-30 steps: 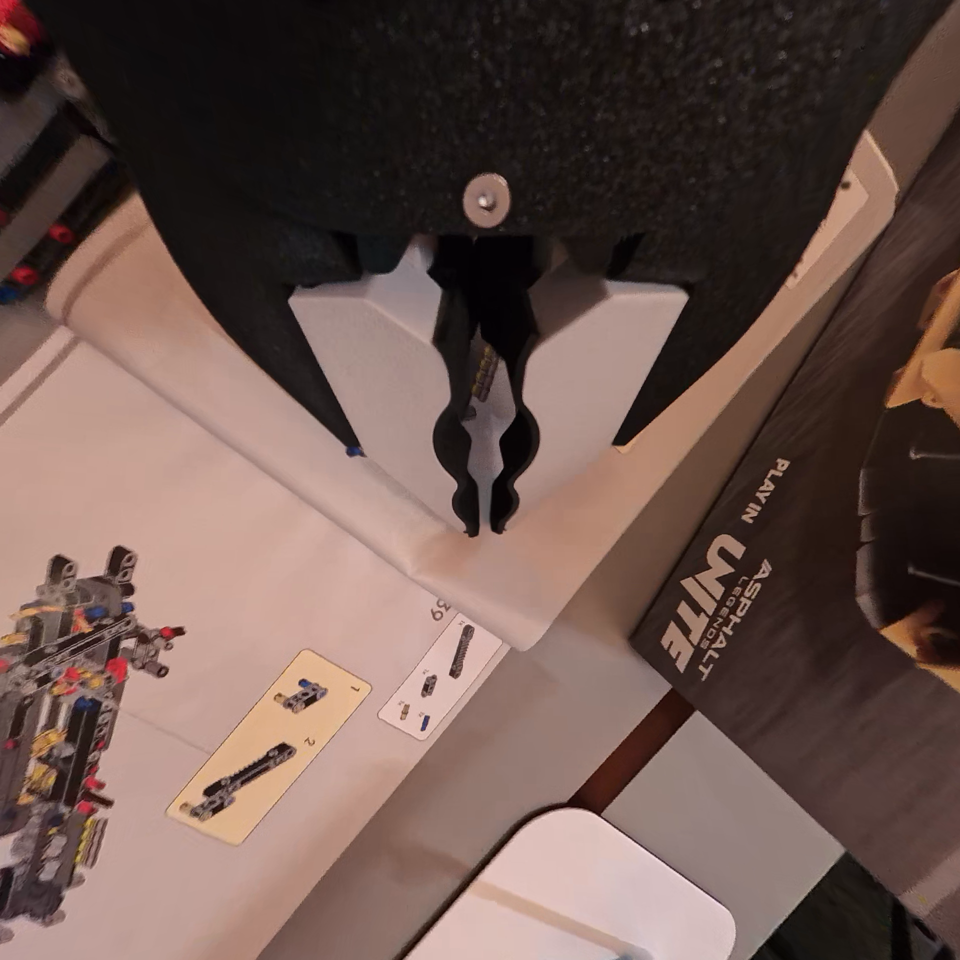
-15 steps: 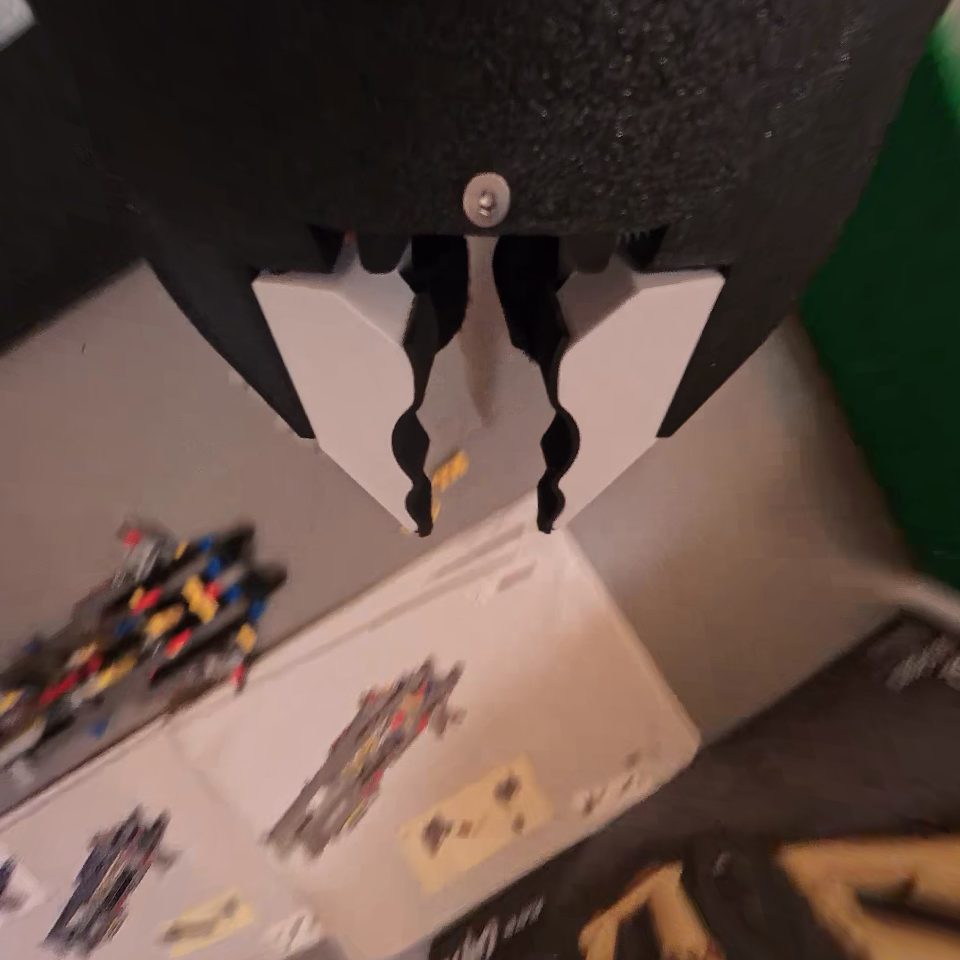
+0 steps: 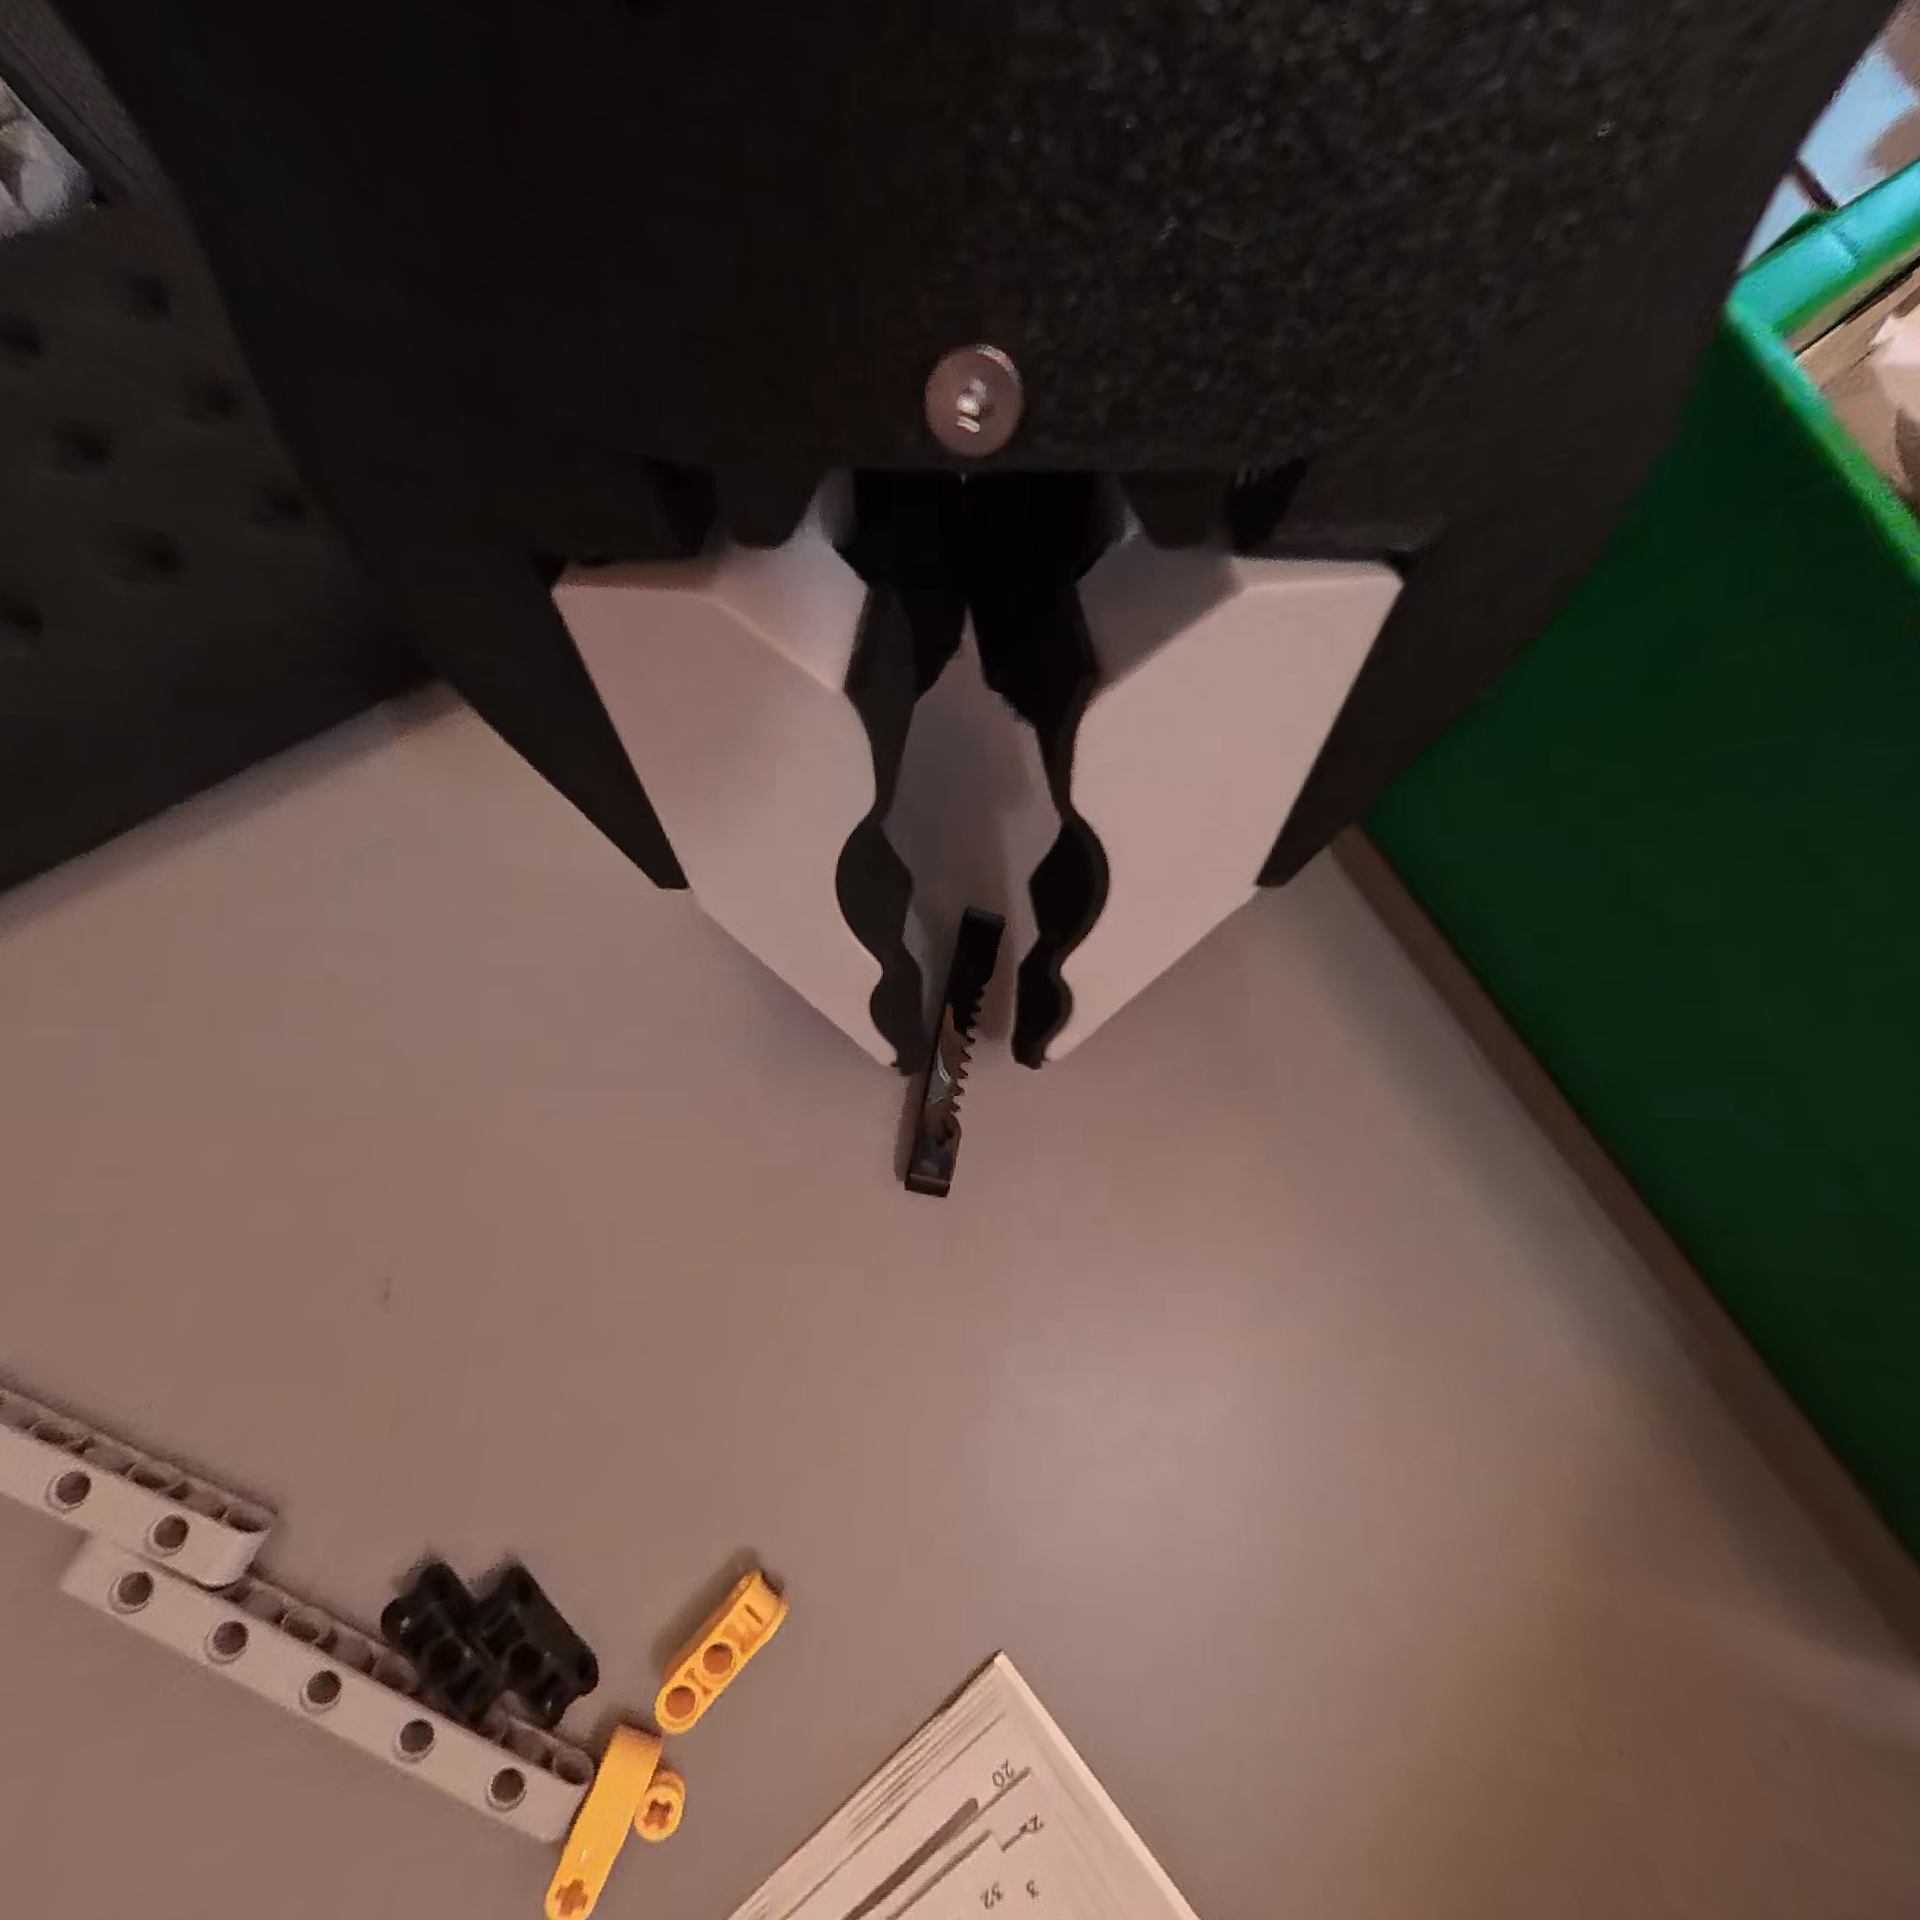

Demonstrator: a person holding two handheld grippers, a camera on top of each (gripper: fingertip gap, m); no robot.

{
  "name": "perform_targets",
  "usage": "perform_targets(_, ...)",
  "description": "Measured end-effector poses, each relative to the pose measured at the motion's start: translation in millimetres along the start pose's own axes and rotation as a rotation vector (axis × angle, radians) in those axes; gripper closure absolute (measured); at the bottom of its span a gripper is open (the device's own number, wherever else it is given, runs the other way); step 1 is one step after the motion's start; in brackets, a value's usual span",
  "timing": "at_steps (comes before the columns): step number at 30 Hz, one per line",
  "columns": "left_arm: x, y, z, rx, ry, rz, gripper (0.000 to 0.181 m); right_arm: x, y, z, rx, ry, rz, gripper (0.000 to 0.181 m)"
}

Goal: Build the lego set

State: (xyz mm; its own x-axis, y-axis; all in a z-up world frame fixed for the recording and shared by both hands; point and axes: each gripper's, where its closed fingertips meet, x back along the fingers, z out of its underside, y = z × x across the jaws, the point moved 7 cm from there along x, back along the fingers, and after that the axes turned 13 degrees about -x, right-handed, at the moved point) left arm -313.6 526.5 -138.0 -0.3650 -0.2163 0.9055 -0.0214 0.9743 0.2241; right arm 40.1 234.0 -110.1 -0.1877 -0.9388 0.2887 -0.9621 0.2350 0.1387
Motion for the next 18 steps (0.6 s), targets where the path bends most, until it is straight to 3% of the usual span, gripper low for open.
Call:
perform_targets(7,-5,-8,1,-0.056,0.008,-0.006,0.176,6,-7,-7,-0.079,-0.047,-0.026,0.167)
perform_targets(9,-1,-13,-11,-0.034,-0.027,0.004,0.176,6,-8,-9,-0.087,-0.055,-0.029,0.167)
perform_targets(11,11,-34,-48,-0.024,-0.163,0.067,0.176,6,-8,-10,-0.088,-0.064,-0.031,0.168)
perform_targets(14,22,-99,-119,-0.066,-0.371,0.238,0.176,7,-9,-12,-0.085,-0.074,-0.025,0.168)
perform_targets(18,-3,-174,-180,-0.132,-0.379,0.335,0.176,10,-11,-13,-0.083,-0.087,-0.018,0.168)
